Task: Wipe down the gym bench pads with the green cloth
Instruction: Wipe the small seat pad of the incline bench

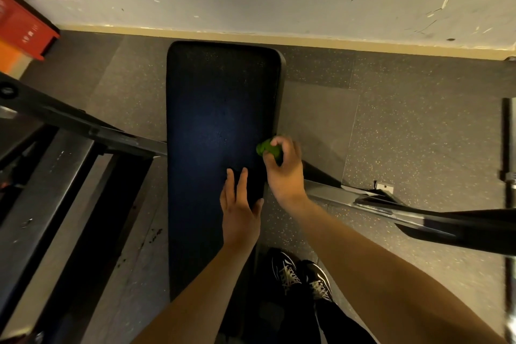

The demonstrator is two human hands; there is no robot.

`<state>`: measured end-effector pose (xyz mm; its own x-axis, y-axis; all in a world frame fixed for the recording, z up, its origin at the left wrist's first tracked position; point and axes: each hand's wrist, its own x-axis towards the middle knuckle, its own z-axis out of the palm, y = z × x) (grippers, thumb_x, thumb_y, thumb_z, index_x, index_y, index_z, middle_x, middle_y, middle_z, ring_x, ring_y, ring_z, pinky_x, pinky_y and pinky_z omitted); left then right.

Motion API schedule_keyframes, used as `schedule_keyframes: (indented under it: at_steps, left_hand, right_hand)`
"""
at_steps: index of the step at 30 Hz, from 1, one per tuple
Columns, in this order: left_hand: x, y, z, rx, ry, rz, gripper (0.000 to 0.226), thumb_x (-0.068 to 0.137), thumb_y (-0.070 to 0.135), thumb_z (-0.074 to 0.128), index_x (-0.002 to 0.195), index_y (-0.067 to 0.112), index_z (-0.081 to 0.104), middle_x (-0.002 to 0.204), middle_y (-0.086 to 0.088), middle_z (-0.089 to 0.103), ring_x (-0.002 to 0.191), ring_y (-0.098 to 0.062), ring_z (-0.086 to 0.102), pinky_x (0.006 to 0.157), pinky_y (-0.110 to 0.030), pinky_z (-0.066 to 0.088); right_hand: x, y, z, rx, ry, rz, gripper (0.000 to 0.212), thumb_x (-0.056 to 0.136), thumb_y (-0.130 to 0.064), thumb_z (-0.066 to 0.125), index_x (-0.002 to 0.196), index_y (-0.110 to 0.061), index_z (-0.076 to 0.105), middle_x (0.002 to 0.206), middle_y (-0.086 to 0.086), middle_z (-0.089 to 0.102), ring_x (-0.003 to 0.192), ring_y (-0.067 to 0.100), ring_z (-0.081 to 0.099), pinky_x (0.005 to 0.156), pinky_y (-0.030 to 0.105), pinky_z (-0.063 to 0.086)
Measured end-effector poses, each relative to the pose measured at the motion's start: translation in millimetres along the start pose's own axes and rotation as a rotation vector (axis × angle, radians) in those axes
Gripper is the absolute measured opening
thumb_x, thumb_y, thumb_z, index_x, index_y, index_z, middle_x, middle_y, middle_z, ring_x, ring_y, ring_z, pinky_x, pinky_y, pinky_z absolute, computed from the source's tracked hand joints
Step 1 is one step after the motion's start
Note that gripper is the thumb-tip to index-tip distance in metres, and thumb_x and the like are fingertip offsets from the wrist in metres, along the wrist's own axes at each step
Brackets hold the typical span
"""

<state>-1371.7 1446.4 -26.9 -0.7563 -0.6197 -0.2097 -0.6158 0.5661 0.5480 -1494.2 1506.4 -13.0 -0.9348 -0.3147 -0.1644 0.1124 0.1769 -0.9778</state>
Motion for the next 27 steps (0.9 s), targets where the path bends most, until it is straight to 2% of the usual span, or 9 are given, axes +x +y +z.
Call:
schedule_keyframes:
  at_steps: [2, 6, 10, 12, 16, 20, 24, 27]
  left_hand:
    - [-1, -1, 1, 0.000, 0.000, -0.010, 0.084, 0.097, 0.026, 0.062, 0.157, 0.045, 0.008, 0.165, 0.018, -0.011, 0.152, -0.016, 0.000, 0.104, -0.035, 0.039]
    - [-2, 1, 1, 0.018, -0.014, 0.021, 0.089, 0.095, 0.014, 0.062, 0.157, 0.043, 0.005, 0.166, 0.013, -0.014, 0.153, -0.020, -0.001, 0.104, -0.029, 0.035]
    - [-2, 1, -3, 0.046, -0.036, 0.019, 0.089, 0.095, 0.018, 0.062, 0.157, 0.043, 0.004, 0.166, 0.013, -0.015, 0.153, -0.020, -0.002, 0.105, -0.036, 0.040]
    - [-3, 1, -4, 0.039, -0.032, 0.011, 0.083, 0.098, 0.021, 0.057, 0.157, 0.045, 0.003, 0.165, 0.015, -0.015, 0.152, -0.018, -0.003, 0.106, -0.036, 0.041]
    - [-2, 2, -2, 0.063, 0.002, 0.032, 0.078, 0.102, 0.023, 0.052, 0.156, 0.046, 0.002, 0.166, 0.015, -0.013, 0.152, -0.016, 0.001, 0.105, -0.033, 0.044]
    - [-2, -1, -2, 0.083, 0.003, 0.032, 0.075, 0.103, 0.025, 0.051, 0.156, 0.045, 0.002, 0.166, 0.014, -0.012, 0.152, -0.016, 0.000, 0.107, -0.034, 0.040]
    - [-3, -8, 0, 0.079, 0.013, 0.079, 0.077, 0.102, 0.027, 0.051, 0.153, 0.047, -0.003, 0.166, 0.013, -0.013, 0.152, -0.017, -0.001, 0.109, -0.036, 0.038]
    - [-4, -10, -1, 0.087, -0.015, 0.084, 0.094, 0.095, 0.020, 0.062, 0.151, 0.051, -0.008, 0.164, 0.015, -0.019, 0.153, -0.018, -0.004, 0.106, -0.036, 0.039]
  right_hand:
    - [-17, 17, 2, 0.026, -0.041, 0.077, 0.020, 0.094, -0.015, 0.062, 0.104, -0.031, 0.053, 0.113, -0.009, 0.045, 0.094, -0.009, 0.053, 0.076, 0.010, 0.046]
    - [-41, 40, 9, 0.130, -0.044, 0.218, 0.014, 0.093, -0.016, 0.064, 0.102, -0.025, 0.058, 0.109, -0.003, 0.051, 0.092, 0.007, 0.058, 0.083, 0.024, 0.049]
    - [-40, 40, 3, 0.129, -0.090, 0.277, 0.012, 0.093, -0.014, 0.065, 0.098, -0.023, 0.060, 0.109, 0.000, 0.057, 0.098, 0.014, 0.061, 0.087, 0.030, 0.053]
    - [-34, 30, -3, 0.165, -0.056, 0.265, 0.014, 0.093, -0.013, 0.064, 0.100, -0.024, 0.060, 0.111, -0.001, 0.061, 0.101, 0.012, 0.062, 0.092, 0.031, 0.053]
    - [-9, -2, -6, 0.171, 0.107, 0.112, 0.019, 0.094, -0.018, 0.063, 0.108, -0.028, 0.054, 0.111, -0.002, 0.058, 0.099, 0.014, 0.061, 0.084, 0.028, 0.054]
    - [-3, -13, 8, 0.071, 0.107, 0.052, 0.019, 0.093, -0.014, 0.062, 0.105, -0.024, 0.052, 0.113, -0.002, 0.050, 0.094, 0.000, 0.052, 0.075, 0.005, 0.043]
    - [-24, 5, 15, 0.077, 0.071, 0.110, 0.018, 0.094, -0.013, 0.062, 0.107, -0.021, 0.053, 0.113, -0.012, 0.044, 0.093, -0.010, 0.051, 0.070, 0.003, 0.042]
    - [-47, 25, 18, 0.062, 0.034, 0.154, 0.015, 0.094, -0.014, 0.062, 0.104, -0.023, 0.054, 0.110, -0.017, 0.044, 0.093, -0.012, 0.051, 0.070, 0.006, 0.043]
